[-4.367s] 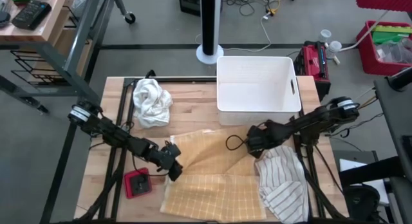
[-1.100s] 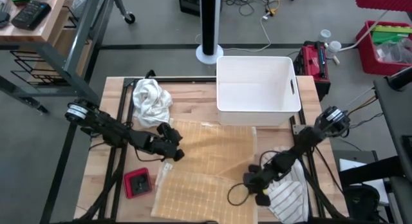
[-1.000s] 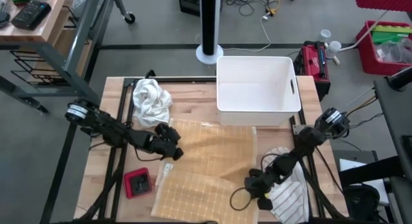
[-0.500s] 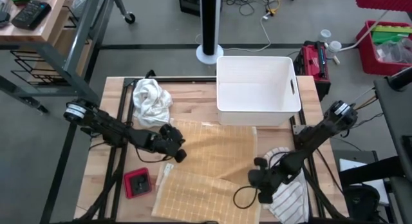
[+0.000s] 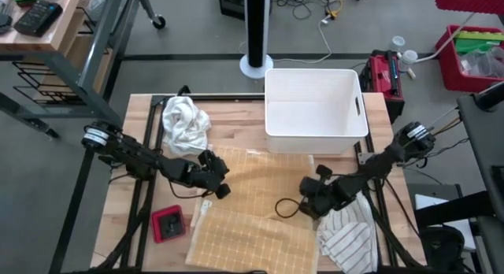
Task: Fold towel
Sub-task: Fold the yellow kitchen towel
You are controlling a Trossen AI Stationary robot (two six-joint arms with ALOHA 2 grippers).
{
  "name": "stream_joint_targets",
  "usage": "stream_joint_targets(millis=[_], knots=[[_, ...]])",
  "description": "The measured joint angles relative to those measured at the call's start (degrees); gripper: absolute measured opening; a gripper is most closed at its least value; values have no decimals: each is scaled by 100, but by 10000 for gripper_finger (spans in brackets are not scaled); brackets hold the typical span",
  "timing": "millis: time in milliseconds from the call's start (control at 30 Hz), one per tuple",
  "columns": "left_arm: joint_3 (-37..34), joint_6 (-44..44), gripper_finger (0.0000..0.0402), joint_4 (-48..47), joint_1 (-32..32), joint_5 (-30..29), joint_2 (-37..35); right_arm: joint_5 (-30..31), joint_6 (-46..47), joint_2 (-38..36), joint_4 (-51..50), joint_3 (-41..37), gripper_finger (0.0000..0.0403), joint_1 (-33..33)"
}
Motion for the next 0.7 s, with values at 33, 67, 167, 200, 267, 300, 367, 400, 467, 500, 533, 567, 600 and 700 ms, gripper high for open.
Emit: stream_joint_targets(millis=[33,67,167,200,267,300,367,400,467,500,533,567,600,700], knots=[[-26,-52,0,-5,0,34,37,-128,-101,75,122,-55,0,-35],[-40,-98,0,0,0,91,83,-226,-168,147,264,-87,0,-47],[-91,-243,0,4,-2,152,228,-305,-178,383,373,-128,0,-63],[-101,-286,0,7,-2,152,273,-222,-132,448,353,-138,0,-73],[-137,-338,0,10,18,136,345,-241,-117,519,360,-130,0,-179],[-145,-366,0,8,36,122,396,-251,-124,525,354,-127,0,-233],[-172,-417,0,7,72,105,465,-288,-127,518,341,-127,0,-335],[-174,-465,0,16,95,87,494,-298,-130,503,313,-127,0,-384],[-176,-532,0,57,145,32,560,-300,-147,479,217,-136,0,-522],[-185,-530,0,70,175,3,577,-297,-184,477,184,-139,0,-593],[-195,-531,0,74,200,-59,585,-294,-253,479,188,-138,0,-664],[-204,-530,0,50,226,-157,592,-297,-321,479,189,-138,0,-724],[-212,-527,0,11,260,-247,591,-299,-409,482,197,-138,0,-783],[-207,-591,0,-247,363,-298,494,-299,-646,492,229,-140,0,-944]])
